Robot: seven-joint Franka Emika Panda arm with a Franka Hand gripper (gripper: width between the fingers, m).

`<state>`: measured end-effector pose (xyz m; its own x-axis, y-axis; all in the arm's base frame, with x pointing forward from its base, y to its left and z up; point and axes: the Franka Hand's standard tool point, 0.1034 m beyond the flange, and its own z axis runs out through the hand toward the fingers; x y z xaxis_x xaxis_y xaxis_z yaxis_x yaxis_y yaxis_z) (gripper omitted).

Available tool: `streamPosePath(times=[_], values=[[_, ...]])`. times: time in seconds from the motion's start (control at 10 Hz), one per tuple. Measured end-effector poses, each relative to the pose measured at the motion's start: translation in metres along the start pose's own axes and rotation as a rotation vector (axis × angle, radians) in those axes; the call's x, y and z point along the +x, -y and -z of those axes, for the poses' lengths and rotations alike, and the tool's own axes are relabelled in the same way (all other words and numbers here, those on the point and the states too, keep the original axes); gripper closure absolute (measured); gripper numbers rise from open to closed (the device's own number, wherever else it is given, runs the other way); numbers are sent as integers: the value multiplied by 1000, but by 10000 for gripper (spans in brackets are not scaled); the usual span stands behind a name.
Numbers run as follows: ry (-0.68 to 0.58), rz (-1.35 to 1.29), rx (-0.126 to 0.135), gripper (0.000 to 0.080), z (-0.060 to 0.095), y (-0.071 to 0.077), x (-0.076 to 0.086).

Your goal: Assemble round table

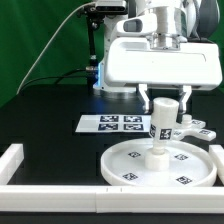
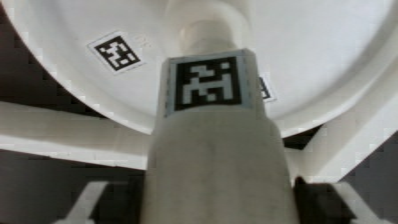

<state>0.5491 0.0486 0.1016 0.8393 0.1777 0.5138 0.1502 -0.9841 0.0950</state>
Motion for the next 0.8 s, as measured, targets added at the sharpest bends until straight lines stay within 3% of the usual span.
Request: streamPosePath(times=[0.4, 0.8], values=[[22, 8, -5, 393, -10, -2, -12], [21, 9, -4, 393, -11, -2, -10]])
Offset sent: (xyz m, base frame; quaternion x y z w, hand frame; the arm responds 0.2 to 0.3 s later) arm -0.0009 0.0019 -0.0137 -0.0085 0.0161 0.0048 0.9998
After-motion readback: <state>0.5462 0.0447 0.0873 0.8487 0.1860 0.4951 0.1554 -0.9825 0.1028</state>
